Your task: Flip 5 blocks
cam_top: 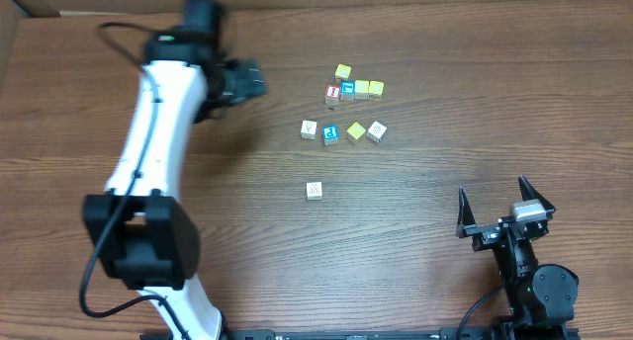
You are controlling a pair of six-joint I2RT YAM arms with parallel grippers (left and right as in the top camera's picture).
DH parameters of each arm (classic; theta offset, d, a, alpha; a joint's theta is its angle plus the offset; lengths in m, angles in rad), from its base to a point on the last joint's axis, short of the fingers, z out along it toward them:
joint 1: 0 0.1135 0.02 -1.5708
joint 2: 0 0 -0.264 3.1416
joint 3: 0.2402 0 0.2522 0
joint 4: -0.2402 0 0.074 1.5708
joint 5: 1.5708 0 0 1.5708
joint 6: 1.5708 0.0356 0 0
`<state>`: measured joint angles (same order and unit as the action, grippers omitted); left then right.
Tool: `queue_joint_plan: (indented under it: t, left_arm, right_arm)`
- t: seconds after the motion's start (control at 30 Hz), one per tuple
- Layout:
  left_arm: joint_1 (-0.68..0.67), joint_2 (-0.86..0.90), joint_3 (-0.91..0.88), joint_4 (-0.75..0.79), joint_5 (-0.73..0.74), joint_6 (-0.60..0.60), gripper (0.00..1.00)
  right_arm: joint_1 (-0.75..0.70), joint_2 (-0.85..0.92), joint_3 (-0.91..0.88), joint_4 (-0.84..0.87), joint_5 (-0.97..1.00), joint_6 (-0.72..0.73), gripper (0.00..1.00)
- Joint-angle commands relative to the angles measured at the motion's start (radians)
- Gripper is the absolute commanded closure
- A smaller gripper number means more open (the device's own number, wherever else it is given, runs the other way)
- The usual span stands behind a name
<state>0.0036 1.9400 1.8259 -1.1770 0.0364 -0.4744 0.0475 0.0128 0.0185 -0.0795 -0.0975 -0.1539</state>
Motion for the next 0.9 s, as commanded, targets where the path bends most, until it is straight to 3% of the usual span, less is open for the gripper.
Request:
queue_joint_plan:
  t: [0.0,0.33,0.87]
  left_arm:
    - [0.097,-0.012,0.015,-0.023,-0.018,0.009,0.0]
    - [0.274,-0.011,0.015,-0.023,-0.018,0.006,0.0]
    - [0.287,-0.011,0.015,-0.023,-0.018,0.006,0.0]
  right_arm:
    - [0.004,-0.01,-0.011,0.005,0.0,-0.001,0.0]
    - [0.004,-0.01,-0.011,0.005,0.0,-0.001,0.0]
    - [0.004,-0.01,-0.011,0.005,0.0,-0.001,0.0]
